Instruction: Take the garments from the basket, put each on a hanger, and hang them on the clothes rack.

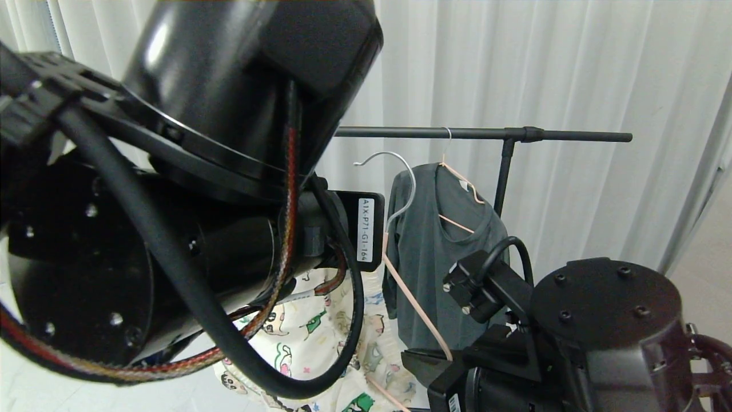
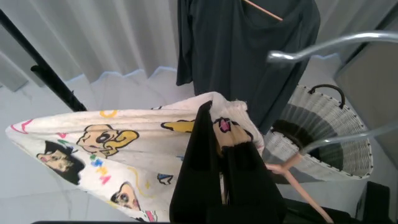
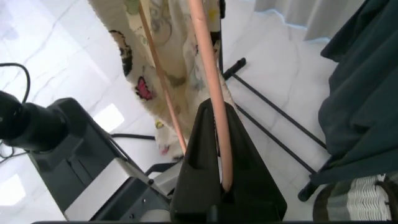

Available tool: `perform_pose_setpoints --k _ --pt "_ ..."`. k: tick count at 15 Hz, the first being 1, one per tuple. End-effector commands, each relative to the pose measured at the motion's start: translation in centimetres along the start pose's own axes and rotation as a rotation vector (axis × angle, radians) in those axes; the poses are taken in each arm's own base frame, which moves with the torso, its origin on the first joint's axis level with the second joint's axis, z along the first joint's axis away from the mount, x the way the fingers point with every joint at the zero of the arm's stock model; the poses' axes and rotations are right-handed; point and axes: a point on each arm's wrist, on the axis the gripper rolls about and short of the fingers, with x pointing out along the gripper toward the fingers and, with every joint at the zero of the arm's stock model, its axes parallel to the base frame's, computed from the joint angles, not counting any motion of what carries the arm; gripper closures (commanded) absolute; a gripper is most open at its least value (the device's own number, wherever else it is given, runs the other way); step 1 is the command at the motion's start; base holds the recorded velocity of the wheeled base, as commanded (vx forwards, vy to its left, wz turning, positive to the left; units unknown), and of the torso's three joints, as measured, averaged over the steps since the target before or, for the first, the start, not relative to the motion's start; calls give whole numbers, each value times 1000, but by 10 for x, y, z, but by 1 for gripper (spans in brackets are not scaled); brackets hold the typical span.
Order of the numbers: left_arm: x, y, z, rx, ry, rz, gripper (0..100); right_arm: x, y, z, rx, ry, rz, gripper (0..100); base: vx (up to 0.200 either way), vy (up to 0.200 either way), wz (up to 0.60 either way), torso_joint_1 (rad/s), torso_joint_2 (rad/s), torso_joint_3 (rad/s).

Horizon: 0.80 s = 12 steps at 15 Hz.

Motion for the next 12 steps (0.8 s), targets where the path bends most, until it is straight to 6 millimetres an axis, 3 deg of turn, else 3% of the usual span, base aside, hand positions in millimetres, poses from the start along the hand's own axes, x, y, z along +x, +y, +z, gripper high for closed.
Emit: perform_pose_setpoints --k 1,2,3,7,12 --pt "0 1 0 -2 -1 1 100 2 1 1 5 -17 -10 100 0 0 0 0 0 0" --pt "0 1 0 0 -1 1 100 2 1 2 7 -27 -12 100 0 0 0 0 0 0" --pt "0 0 0 -1 0 1 0 1 1 3 9 -37 -14 100 0 0 0 0 0 0" --pt "-4 4 1 -5 -13 16 0 -1 1 8 22 -110 -69 100 0 0 0 0 0 0" --pt "-31 12 4 -26 -56 -40 0 -25 -7 14 46 -218 -118 100 0 0 0 0 0 0"
